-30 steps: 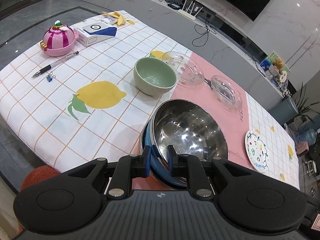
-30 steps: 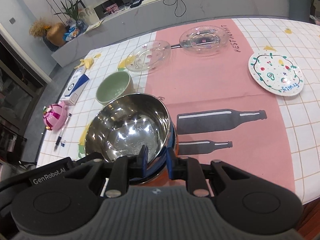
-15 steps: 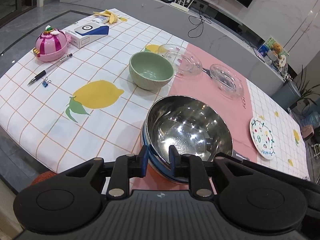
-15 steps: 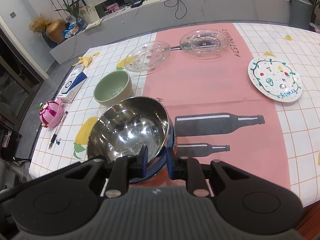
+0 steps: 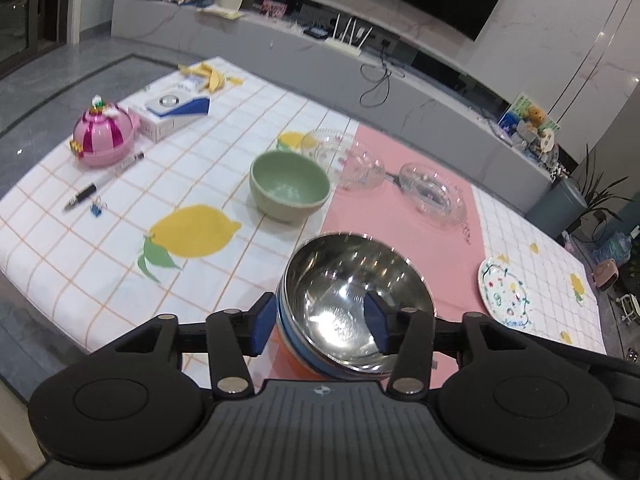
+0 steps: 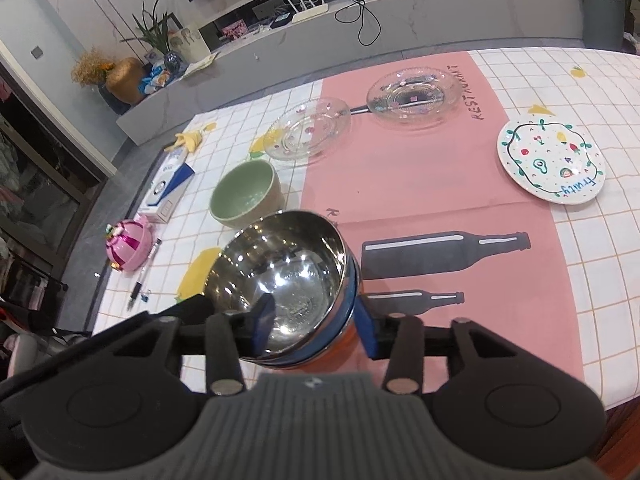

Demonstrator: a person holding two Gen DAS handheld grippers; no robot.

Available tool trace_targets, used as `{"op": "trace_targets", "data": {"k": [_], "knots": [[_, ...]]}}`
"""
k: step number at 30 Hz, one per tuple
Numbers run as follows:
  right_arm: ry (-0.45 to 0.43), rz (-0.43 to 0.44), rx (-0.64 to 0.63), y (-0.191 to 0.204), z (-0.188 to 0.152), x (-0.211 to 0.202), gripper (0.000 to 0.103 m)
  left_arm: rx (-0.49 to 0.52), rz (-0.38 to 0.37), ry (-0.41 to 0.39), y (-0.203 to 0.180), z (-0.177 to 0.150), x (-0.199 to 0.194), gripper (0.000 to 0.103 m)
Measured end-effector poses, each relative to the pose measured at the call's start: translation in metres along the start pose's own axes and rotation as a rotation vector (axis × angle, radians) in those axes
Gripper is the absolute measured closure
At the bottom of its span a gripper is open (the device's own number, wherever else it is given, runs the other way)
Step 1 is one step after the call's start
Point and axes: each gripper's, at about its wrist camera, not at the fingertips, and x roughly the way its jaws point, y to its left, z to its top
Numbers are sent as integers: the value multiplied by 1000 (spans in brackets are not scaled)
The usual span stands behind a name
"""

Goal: Organize plates and bowls

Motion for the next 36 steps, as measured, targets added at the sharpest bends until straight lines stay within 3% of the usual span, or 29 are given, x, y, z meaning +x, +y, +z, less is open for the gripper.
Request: {"op": "trace_targets", "data": {"k": [5, 9, 12, 30, 36], "knots": [[-65, 27, 20, -4, 6, -17, 40, -14, -9, -71, 3, 10, -16, 28], [-117, 35, 25, -4, 13, -24, 31, -27, -23, -108, 7, 18, -20, 23], [-106, 46, 27, -1, 21, -18, 27, -47, -34, -104, 13, 25, -15, 22], [33, 25, -14, 29, 69, 66, 25, -93, 35, -53, 48, 66, 46, 18], [92, 22, 19, 32, 92, 100, 25, -103, 16, -49, 58, 85, 68, 18]]}}
